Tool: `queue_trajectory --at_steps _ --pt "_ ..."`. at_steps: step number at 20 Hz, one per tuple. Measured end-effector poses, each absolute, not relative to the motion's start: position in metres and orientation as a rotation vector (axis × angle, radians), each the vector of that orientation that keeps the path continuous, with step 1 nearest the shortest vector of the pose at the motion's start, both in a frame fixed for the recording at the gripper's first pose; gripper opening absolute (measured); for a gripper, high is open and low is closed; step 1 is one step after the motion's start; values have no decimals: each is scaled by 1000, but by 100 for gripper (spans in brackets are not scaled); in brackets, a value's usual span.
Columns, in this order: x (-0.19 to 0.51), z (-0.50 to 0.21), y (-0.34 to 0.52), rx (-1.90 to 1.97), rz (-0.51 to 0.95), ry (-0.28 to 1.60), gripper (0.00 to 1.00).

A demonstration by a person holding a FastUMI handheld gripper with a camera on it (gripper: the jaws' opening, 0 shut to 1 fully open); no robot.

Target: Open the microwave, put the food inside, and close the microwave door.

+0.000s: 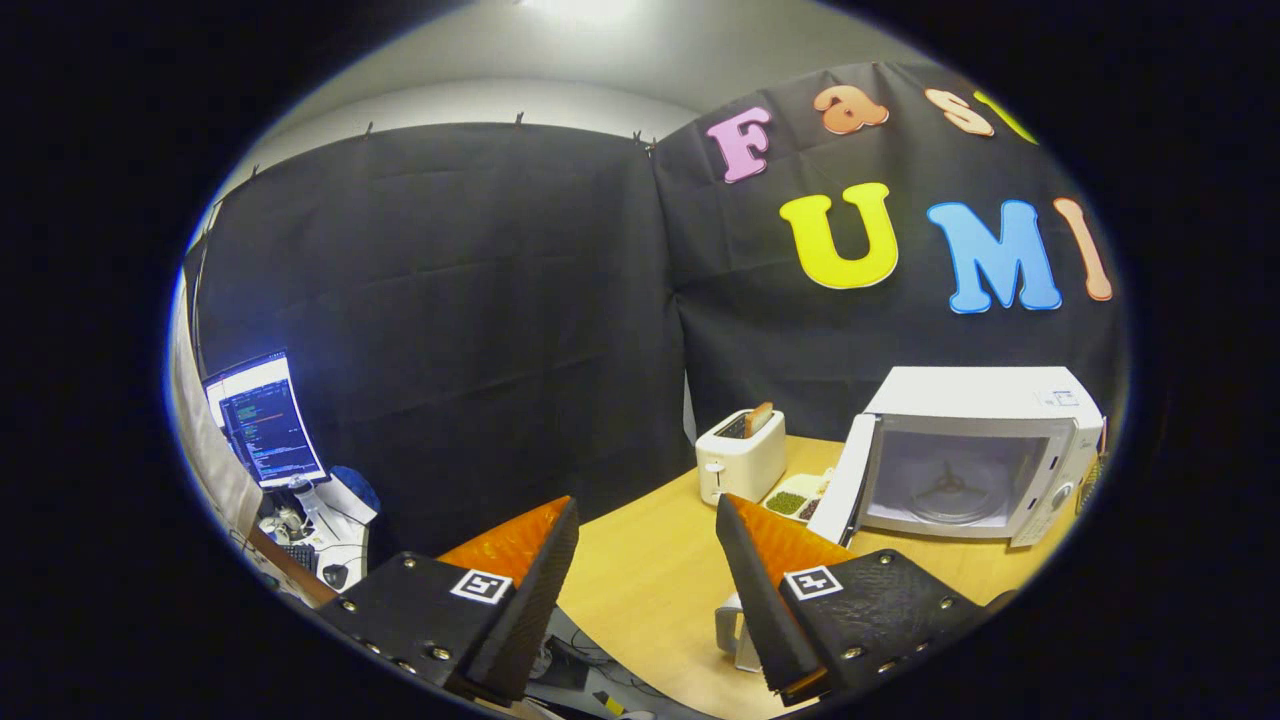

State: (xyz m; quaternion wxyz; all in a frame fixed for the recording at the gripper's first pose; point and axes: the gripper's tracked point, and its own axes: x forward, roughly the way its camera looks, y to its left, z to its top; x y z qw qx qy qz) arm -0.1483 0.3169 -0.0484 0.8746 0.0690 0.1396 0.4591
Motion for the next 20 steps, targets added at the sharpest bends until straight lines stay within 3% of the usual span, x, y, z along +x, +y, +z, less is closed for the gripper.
queue_trajectory --at_steps 1,2,9,20 --pt "-145 -43 309 150 950 278 87" --pt "-139 -38 301 153 939 262 97" --pt "-107 -30 227 128 829 234 97" --pt "-76 -70 118 118 693 353 97"
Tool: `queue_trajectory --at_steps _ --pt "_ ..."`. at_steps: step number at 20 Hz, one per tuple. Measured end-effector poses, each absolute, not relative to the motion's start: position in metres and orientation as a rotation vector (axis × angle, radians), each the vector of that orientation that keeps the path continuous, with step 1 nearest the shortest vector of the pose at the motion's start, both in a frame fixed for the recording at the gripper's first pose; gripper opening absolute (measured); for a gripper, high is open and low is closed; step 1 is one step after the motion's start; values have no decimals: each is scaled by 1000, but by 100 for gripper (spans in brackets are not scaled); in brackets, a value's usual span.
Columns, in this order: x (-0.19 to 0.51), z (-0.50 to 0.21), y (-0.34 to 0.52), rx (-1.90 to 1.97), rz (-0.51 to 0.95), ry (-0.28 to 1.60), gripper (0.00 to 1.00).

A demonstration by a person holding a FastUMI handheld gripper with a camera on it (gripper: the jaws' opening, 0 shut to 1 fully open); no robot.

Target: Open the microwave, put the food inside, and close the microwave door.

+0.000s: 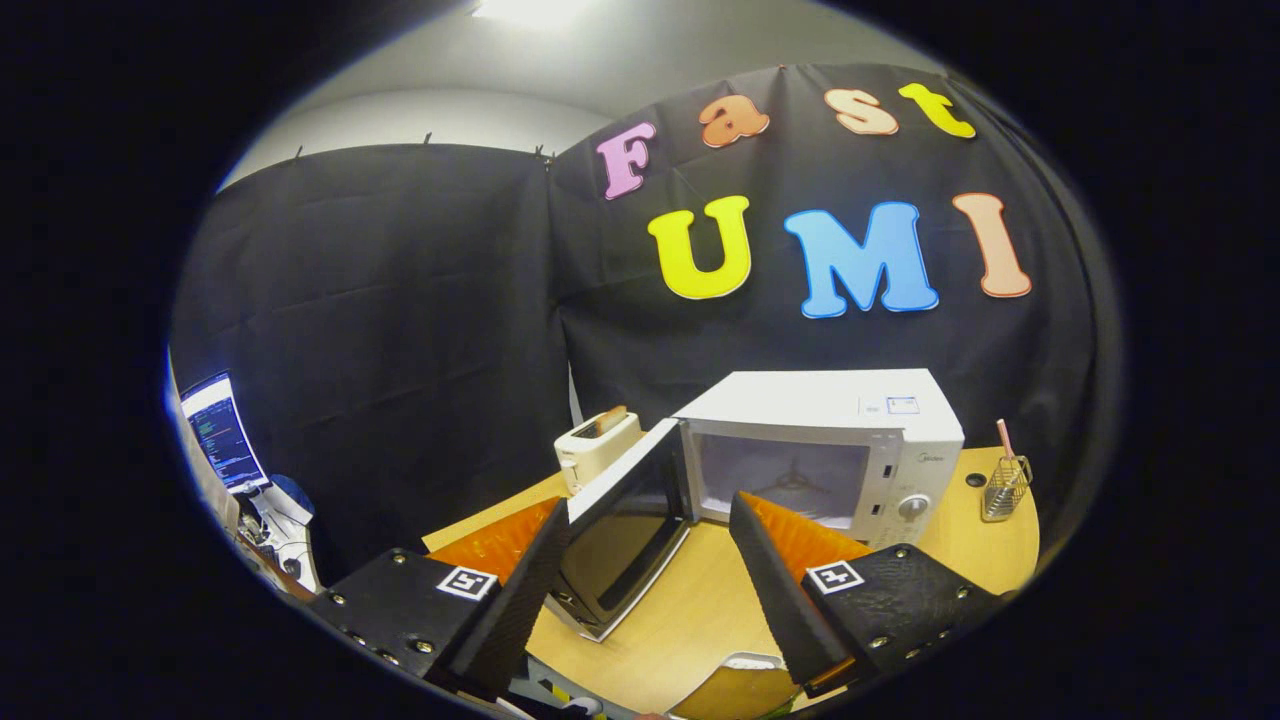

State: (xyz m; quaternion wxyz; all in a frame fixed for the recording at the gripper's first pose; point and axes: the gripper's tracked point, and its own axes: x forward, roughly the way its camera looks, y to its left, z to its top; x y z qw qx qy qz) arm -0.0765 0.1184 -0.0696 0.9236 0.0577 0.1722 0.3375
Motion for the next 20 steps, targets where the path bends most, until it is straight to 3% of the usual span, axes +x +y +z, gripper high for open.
queue_trajectory --at_steps 20 --pt "-90 -211 11 294 616 826 97"
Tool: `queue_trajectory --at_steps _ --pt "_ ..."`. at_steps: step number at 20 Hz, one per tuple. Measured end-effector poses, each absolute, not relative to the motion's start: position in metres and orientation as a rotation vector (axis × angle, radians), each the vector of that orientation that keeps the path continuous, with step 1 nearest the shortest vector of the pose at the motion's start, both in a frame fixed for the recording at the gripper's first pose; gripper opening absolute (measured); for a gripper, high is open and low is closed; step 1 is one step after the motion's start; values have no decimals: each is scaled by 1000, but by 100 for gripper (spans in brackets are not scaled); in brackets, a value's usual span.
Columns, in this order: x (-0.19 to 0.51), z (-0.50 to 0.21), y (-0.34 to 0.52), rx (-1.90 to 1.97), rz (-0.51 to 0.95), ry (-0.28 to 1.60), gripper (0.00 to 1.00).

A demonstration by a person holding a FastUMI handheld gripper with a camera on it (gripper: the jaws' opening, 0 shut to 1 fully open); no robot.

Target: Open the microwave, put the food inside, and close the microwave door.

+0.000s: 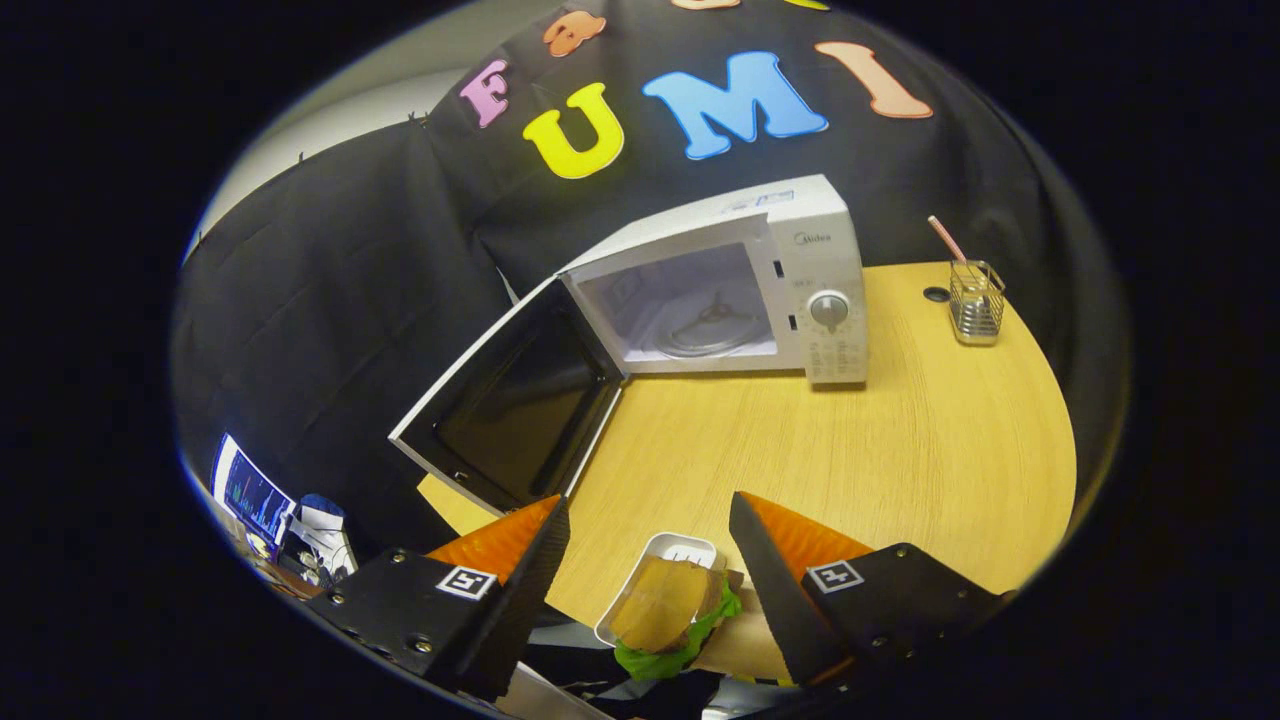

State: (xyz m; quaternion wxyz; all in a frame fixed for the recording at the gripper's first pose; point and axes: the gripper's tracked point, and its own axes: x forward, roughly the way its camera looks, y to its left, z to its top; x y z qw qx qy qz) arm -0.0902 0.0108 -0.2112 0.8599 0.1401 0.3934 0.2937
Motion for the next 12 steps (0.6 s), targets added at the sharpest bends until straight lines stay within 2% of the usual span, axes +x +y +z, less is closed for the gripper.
queue_trajectory --at_steps 12 --pt "-129 -278 0 398 608 1111 96"
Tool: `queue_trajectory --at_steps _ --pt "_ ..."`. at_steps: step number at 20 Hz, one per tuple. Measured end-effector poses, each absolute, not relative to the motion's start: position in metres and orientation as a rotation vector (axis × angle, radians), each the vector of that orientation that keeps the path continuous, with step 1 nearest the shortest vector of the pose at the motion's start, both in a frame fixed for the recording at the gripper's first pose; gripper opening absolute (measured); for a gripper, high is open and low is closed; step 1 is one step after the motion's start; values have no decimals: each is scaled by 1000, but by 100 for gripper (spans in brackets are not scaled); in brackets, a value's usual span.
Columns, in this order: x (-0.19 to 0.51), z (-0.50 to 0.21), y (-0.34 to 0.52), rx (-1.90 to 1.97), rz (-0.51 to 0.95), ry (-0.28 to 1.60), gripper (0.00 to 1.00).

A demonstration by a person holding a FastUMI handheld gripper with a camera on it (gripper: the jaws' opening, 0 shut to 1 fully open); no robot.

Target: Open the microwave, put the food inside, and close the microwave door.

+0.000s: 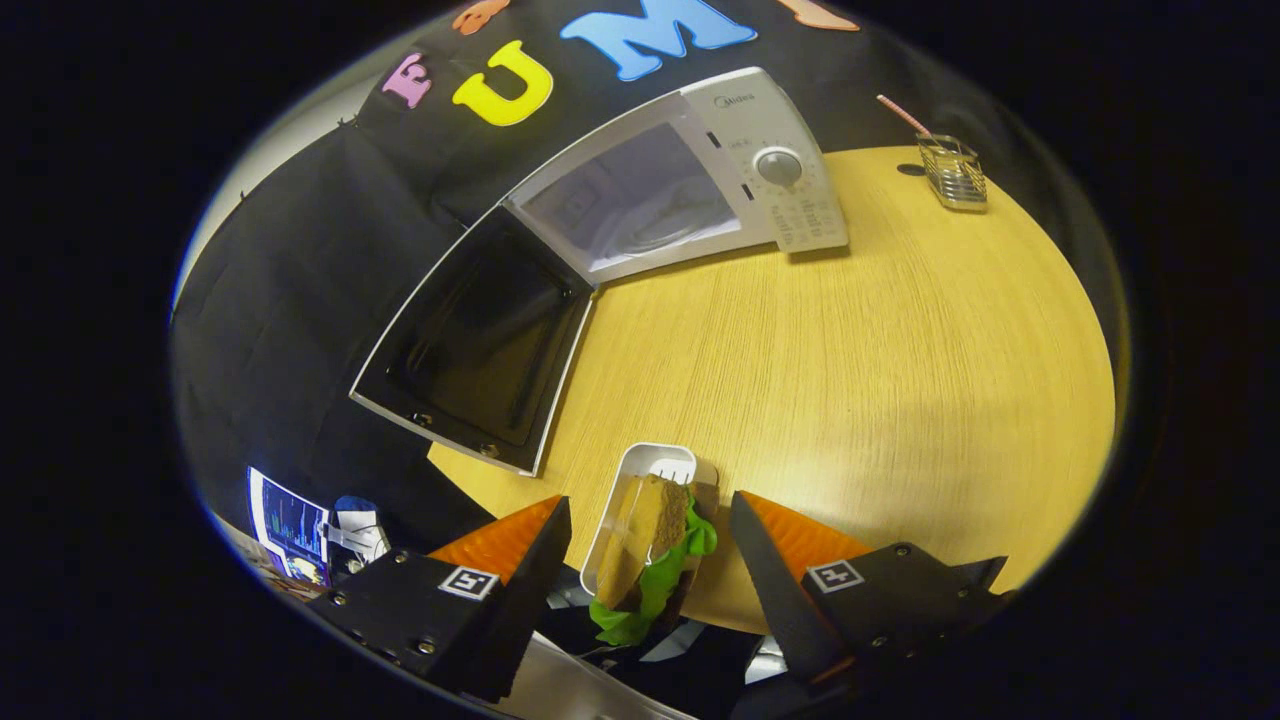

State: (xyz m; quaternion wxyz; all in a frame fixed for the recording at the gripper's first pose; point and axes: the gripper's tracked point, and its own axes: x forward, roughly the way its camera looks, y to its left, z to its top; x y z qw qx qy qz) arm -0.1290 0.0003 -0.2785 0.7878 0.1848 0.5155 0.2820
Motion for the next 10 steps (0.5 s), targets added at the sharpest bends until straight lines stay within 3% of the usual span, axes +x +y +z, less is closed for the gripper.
queue_trajectory --at_steps 4,9,10 --pt "-128 -293 -2 447 567 1179 84" --pt "-142 -300 1 463 555 1260 85" --pt "-140 -303 3 481 544 1265 67"
